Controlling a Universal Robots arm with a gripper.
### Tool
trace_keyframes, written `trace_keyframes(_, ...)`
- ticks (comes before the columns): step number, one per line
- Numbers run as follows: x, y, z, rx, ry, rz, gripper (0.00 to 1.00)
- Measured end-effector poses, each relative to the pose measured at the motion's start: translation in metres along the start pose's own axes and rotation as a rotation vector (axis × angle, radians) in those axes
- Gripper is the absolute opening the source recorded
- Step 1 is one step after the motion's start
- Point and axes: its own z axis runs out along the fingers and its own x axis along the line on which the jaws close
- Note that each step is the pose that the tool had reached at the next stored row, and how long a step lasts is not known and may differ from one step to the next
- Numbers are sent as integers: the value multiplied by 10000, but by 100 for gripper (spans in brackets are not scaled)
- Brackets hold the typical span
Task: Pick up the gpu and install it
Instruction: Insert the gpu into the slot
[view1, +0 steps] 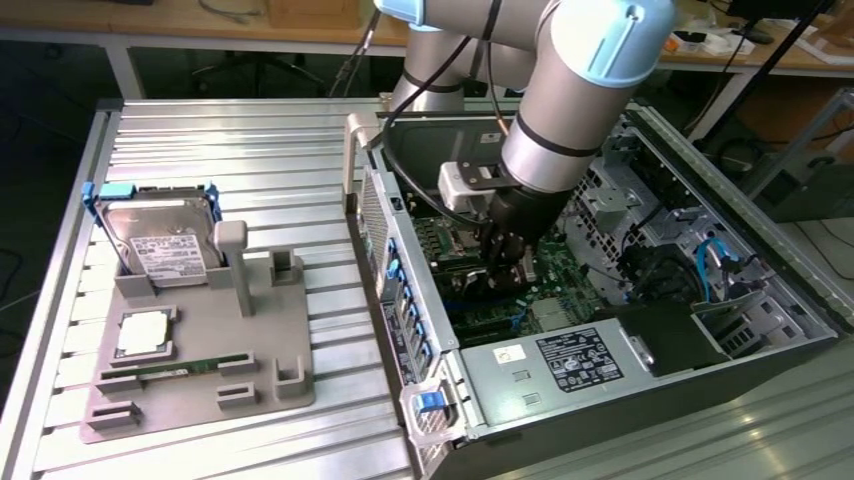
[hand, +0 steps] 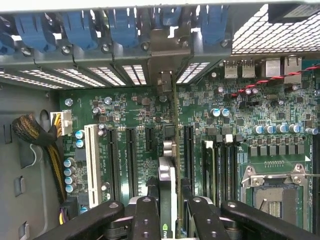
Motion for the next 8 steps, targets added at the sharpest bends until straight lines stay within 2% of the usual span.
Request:
trace_keyframes(1,1,0,-10,-21,11,-1,27)
trace_keyframes(4,0,-4,-28,-216,11,4,27)
trace_keyframes(8,1,-1,-29,-234,17,7,27)
